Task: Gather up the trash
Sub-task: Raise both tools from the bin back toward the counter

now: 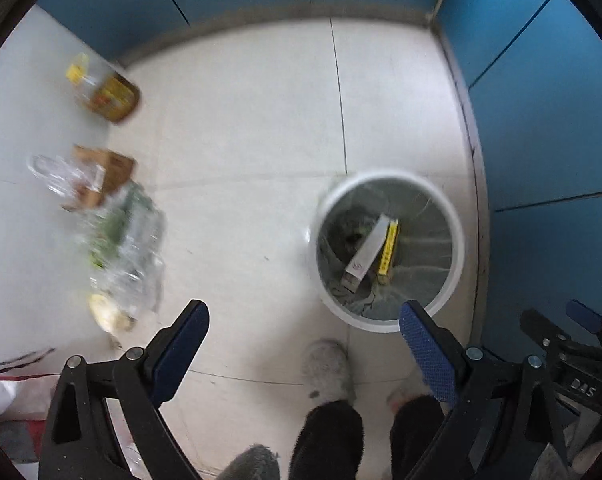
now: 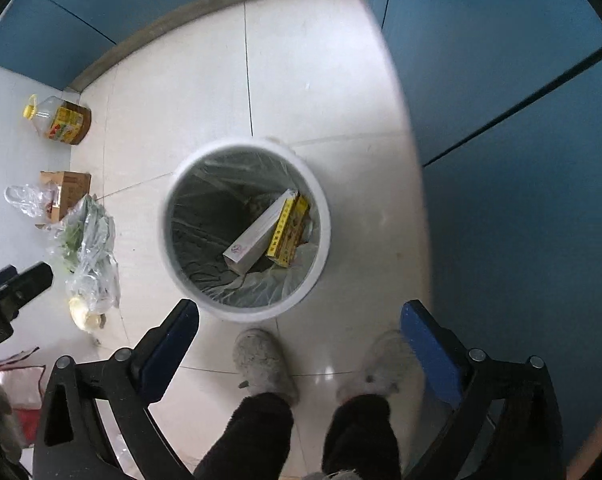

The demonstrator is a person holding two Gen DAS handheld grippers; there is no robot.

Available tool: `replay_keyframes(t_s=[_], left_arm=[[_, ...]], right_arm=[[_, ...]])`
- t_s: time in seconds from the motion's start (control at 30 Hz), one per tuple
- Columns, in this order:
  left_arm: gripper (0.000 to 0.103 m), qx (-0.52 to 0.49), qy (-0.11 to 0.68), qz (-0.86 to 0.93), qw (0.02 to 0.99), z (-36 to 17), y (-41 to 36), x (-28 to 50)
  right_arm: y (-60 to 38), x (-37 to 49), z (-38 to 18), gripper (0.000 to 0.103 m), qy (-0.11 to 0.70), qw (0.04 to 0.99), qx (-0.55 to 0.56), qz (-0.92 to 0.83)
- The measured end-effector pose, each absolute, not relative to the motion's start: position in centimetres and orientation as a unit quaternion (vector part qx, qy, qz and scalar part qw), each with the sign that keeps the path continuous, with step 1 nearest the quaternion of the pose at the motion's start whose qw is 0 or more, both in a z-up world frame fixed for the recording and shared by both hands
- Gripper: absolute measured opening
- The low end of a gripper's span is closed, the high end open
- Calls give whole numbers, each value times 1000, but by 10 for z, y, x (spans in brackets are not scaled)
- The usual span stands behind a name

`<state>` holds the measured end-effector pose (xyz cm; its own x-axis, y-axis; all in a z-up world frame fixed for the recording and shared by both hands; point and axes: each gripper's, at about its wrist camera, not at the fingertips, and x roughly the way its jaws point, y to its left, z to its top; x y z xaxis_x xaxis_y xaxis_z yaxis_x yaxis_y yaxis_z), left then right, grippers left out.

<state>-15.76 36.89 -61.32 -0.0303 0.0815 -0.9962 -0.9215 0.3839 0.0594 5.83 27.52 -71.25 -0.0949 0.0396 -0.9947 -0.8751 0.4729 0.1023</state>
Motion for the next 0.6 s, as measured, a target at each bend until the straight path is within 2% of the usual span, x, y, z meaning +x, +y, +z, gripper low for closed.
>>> replay_keyframes(t_s=[0.07,0.33,0.6], left_arm=[[103,-355,568,427,608,-581,362,-159],[103,-338,537,438,636,-450,330,-166],[103,-352,519,434,648,-358,301,-180]], right_arm=[[271,51,-670,102,606,603,-336,395],[245,26,-487,102,533,657,-331,419],[209,20,-361,102,514,674,-315,427]])
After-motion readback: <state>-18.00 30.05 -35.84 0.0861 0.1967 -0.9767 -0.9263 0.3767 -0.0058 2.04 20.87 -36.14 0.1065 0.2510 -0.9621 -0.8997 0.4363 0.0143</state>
